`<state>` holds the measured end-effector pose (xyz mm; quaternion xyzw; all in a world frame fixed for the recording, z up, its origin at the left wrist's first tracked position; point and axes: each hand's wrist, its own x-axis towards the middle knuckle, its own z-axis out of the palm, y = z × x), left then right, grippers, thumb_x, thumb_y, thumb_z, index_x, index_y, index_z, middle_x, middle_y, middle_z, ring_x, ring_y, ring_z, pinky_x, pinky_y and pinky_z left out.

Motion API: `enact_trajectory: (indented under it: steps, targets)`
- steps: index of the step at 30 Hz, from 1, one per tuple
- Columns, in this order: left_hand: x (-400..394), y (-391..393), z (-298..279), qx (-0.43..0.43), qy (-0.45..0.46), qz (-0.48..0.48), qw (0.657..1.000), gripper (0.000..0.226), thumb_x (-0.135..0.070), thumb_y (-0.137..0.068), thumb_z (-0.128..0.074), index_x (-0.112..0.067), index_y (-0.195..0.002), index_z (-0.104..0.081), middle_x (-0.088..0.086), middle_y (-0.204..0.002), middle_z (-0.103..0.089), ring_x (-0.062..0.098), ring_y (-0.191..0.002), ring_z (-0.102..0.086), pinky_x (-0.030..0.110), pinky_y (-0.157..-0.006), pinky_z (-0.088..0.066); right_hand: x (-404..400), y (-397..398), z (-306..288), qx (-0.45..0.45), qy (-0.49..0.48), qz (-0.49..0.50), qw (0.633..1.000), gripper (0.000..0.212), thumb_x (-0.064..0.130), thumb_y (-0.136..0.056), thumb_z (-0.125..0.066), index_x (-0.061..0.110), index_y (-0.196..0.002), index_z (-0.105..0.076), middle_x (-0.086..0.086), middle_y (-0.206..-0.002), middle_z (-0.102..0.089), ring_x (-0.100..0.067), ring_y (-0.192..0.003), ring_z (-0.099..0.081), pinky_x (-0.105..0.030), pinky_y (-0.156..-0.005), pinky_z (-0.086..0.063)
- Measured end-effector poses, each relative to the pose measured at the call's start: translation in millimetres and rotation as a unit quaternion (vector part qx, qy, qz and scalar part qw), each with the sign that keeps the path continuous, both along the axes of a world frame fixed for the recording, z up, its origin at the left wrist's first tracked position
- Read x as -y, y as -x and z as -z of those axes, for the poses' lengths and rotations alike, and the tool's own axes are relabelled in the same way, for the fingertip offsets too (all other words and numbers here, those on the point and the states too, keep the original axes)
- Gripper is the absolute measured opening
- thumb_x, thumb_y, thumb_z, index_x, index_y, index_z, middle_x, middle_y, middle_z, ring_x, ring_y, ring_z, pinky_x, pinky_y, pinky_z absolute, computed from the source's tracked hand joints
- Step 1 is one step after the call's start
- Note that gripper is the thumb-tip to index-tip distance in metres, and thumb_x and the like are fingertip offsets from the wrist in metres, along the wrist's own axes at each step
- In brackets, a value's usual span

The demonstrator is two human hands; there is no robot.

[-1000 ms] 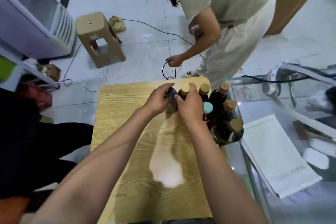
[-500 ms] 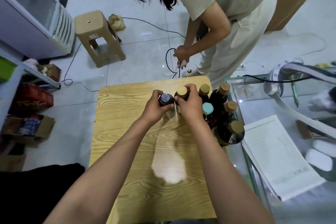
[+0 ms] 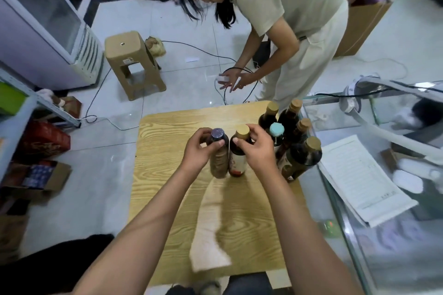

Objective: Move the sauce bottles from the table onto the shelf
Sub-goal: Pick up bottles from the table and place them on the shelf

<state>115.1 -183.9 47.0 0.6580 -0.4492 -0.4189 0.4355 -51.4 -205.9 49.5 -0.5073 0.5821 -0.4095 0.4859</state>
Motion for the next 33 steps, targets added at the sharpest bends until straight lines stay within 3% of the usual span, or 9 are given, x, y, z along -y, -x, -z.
enact_trajectory:
  steps: [4,9,14,16,19,22,25,29,33]
  targets:
    - [-44,-3,-29,-0.070,0.039,-0.002,0.997,0.033,-0.013,-0.077,-0.079,-0.010,-0.107,-0.064,-0.002,-0.102,-0.067,0.003,-0.093,-0.060,0.010,-0.073,-0.047,-59,-9,-31,0.065,0.030,0.063,0.995,0.044,0.004,-0.081,-0.078,0.020,-0.114,-0.054,0.017,-0.097,-0.062,0.020,-0.087,-0.061,-0.005,-0.071,-0.048]
    - [-106,-10,-66,-0.101,0.097,0.070,0.988,0.032,-0.015,-0.080,-0.078,-0.013,-0.110,-0.066,0.000,-0.109,-0.069,0.013,-0.100,-0.063,0.017,-0.079,-0.049,-141,-17,-79,0.063,0.103,0.125,0.985,0.042,0.006,-0.081,-0.078,0.009,-0.119,-0.060,-0.003,-0.106,-0.071,-0.007,-0.102,-0.068,-0.016,-0.083,-0.053]
    - [-169,8,-103,-0.146,0.147,0.169,0.964,0.025,-0.012,-0.087,-0.070,-0.031,-0.104,-0.066,-0.019,-0.098,-0.071,-0.004,-0.093,-0.065,0.009,-0.073,-0.047,-220,-7,-119,0.076,0.175,0.181,0.965,0.029,0.000,-0.086,-0.071,0.006,-0.114,-0.067,0.001,-0.102,-0.075,-0.012,-0.096,-0.070,-0.020,-0.083,-0.052]
    - [-189,24,-113,-0.167,0.146,0.216,0.951,0.025,-0.011,-0.089,-0.067,-0.025,-0.110,-0.066,-0.015,-0.102,-0.072,0.000,-0.096,-0.066,0.012,-0.075,-0.048,-251,9,-130,0.076,0.190,0.212,0.956,0.028,0.002,-0.088,-0.069,0.014,-0.113,-0.069,0.008,-0.101,-0.075,-0.006,-0.095,-0.069,-0.016,-0.081,-0.051]
    - [-212,57,-129,-0.187,0.143,0.275,0.932,0.026,-0.010,-0.090,-0.066,-0.015,-0.115,-0.065,-0.008,-0.105,-0.072,0.002,-0.095,-0.066,0.013,-0.076,-0.049,-296,39,-145,0.079,0.185,0.268,0.942,0.040,0.006,-0.087,-0.072,0.021,-0.123,-0.064,0.013,-0.108,-0.074,-0.003,-0.105,-0.066,-0.019,-0.089,-0.051]
    - [-239,101,-146,-0.218,0.127,0.329,0.910,0.023,-0.007,-0.090,-0.065,-0.022,-0.107,-0.065,-0.017,-0.094,-0.073,-0.005,-0.088,-0.066,0.009,-0.072,-0.048,-342,78,-160,0.056,0.188,0.322,0.926,0.052,0.006,-0.087,-0.073,0.008,-0.135,-0.057,-0.004,-0.122,-0.069,-0.017,-0.117,-0.063,-0.031,-0.101,-0.049]
    - [-271,150,-162,-0.218,0.125,0.398,0.882,0.025,-0.011,-0.090,-0.066,-0.032,-0.102,-0.065,-0.020,-0.095,-0.073,-0.004,-0.089,-0.067,0.009,-0.073,-0.048,-390,114,-178,0.035,0.211,0.373,0.903,0.049,0.002,-0.088,-0.070,0.005,-0.134,-0.055,-0.008,-0.118,-0.070,-0.018,-0.112,-0.066,-0.031,-0.097,-0.051]
    - [-320,220,-182,-0.211,0.136,0.468,0.847,0.023,-0.018,-0.088,-0.068,-0.038,-0.100,-0.067,-0.020,-0.098,-0.072,-0.003,-0.091,-0.066,0.009,-0.074,-0.048,-462,161,-197,0.008,0.234,0.444,0.865,0.051,0.013,-0.089,-0.071,0.027,-0.132,-0.048,0.009,-0.105,-0.074,-0.010,-0.102,-0.069,-0.026,-0.091,-0.054]
    - [-387,291,-197,-0.201,0.141,0.538,0.806,0.024,-0.026,-0.088,-0.068,-0.049,-0.096,-0.066,-0.025,-0.098,-0.070,-0.005,-0.091,-0.065,0.008,-0.072,-0.048,-540,213,-214,-0.011,0.262,0.511,0.818,0.042,0.010,-0.089,-0.070,0.019,-0.126,-0.051,-0.005,-0.110,-0.073,-0.020,-0.105,-0.069,-0.044,-0.098,-0.052]
